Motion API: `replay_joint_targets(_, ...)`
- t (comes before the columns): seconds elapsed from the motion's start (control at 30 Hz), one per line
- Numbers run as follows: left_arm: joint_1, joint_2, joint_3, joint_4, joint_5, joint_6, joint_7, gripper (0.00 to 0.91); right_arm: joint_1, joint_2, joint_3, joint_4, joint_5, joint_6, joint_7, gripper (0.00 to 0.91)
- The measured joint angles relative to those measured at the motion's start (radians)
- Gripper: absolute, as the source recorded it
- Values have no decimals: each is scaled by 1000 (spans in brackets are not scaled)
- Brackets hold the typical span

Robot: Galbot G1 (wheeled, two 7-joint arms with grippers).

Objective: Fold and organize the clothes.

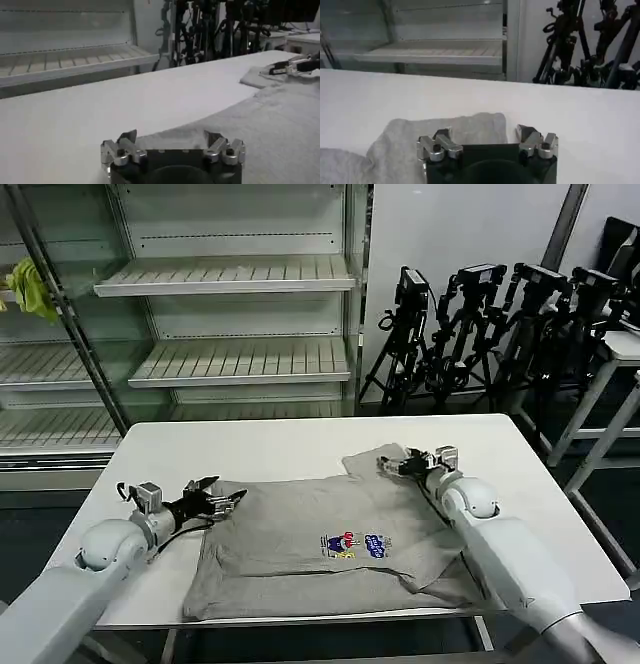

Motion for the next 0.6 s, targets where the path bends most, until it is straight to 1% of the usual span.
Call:
replay_joint_targets(0.17,-6,-5,7,9,9,-3,2,806,7,11,0,-15,-9,6,-6,877)
replay_joint_targets(0.27,-8,-6,9,10,13,-4,4,725,14,18,0,-29,-16,10,-9,856)
replay_joint_targets(0.3,-8,-6,10,10,15,-4,5,685,16,21,0,-34,-18,12,-11,826)
replay_joint_targets(0.33,-7,-6,10,10,16,-5,6,645,19,24,0,-39,-21,14,-12,816)
replay_joint_targets(0.43,-5,-5,10,13,19,-7,9,584,28,33,-2,-57,-28,18,-16,736)
replay_joint_targets(0.53,-5,-4,10,16,20,-9,11,574,38,43,-4,-74,-37,21,-20,725)
replay_joint_targets(0.6,-7,-4,12,18,22,-10,12,615,43,49,-4,-85,-43,23,-22,736)
